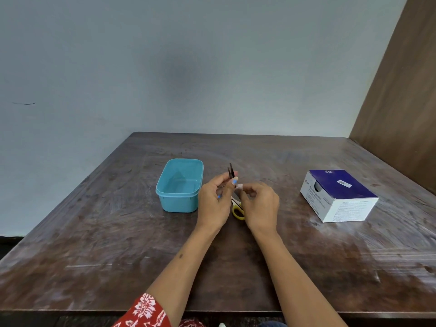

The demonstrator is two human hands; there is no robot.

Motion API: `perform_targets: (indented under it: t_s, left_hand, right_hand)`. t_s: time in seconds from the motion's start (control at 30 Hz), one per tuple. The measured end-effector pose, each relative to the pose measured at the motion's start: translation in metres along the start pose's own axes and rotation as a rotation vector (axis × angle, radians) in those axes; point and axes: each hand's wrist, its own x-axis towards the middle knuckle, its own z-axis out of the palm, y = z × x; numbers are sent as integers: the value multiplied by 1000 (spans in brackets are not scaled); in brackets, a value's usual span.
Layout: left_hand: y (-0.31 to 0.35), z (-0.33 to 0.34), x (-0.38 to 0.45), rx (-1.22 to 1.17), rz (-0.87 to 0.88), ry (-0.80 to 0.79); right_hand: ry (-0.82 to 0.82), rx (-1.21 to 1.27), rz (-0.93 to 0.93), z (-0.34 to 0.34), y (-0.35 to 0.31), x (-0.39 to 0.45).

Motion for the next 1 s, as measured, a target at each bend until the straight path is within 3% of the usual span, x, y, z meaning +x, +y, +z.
perform_targets:
  t_s: [0.1, 0.2, 0.3, 0.57, 0.73, 1.0]
  left_hand:
    - [-2, 0, 0, -2, -10, 51]
    - [-2, 0, -2, 44, -32, 37]
    - [-3, 1, -2, 126, -46, 6]
    - [0, 1, -3, 162, -59, 7]
    - [1, 0, -4, 184, -51, -16]
    - [3, -1, -4, 222, -66, -26]
  right_hand:
    - [47, 197, 173, -4, -1, 4]
    - [1, 737, 468, -9, -8, 9]
    - [-14, 952, 561, -10, -11, 11]
    - [-46, 729, 342, -8, -10, 8]
    - [-63, 656, 302, -7, -11, 7]
    - [-79, 793, 287, -13, -18, 4]
